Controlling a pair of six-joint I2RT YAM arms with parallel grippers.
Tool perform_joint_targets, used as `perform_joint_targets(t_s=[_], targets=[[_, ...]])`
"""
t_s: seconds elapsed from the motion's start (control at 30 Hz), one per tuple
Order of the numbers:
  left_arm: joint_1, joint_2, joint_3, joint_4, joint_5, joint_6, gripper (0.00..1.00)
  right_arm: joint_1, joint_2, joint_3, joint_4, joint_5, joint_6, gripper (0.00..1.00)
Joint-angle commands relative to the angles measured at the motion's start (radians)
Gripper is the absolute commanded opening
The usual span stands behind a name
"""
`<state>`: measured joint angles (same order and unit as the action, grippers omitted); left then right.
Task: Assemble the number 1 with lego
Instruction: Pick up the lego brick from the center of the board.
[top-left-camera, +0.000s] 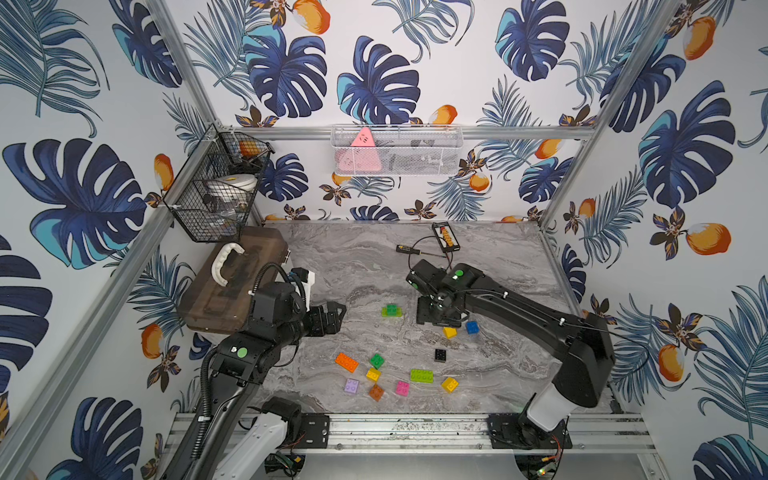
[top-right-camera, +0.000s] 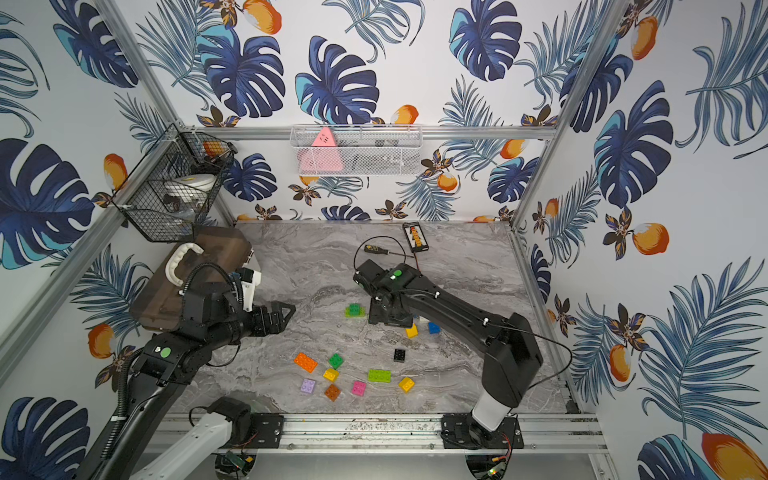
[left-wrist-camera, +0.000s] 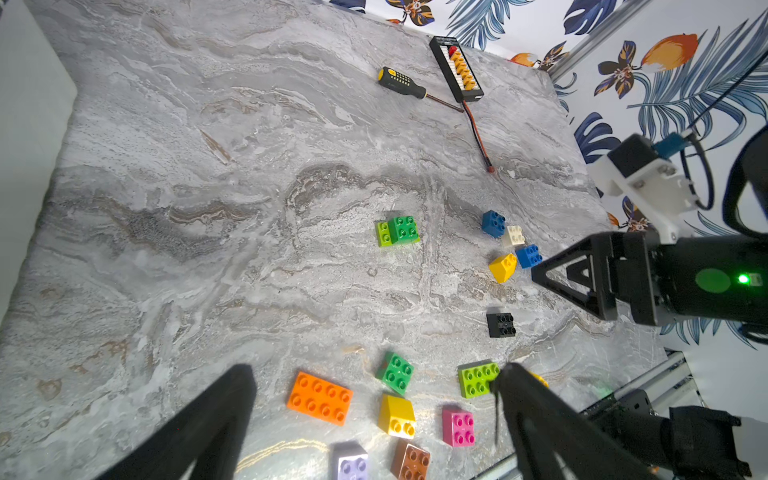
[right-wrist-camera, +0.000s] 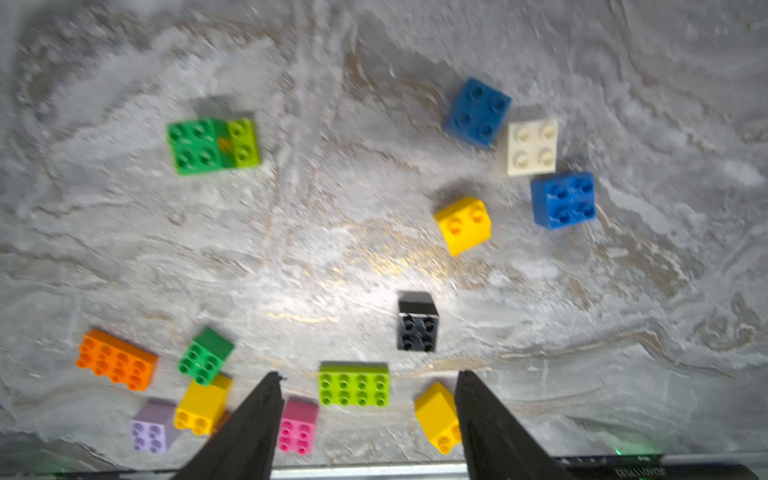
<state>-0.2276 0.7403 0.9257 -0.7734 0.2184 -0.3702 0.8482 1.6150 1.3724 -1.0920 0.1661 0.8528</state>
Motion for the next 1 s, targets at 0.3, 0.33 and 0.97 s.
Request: perform_joint_targets(t_s=[0.3,0.33,0.97], targets=[[-0.062,0.055,0.034,-0.006,0.024,0.000,0.93,0.003,-0.123,-0.333,0.145,-0.144,0.059,0.64],[-0.064,0.053,0.027,0.000,0.024,-0.001,0.93,0.003,-0.120,-0.339,0.158,-0.147,0.057,0.63],[-0.065,0.068,0.001,0.020,-0.001,0.001,0.99,0.004,0.077,-0.284,0.206,-0.099,0.073,0.57]])
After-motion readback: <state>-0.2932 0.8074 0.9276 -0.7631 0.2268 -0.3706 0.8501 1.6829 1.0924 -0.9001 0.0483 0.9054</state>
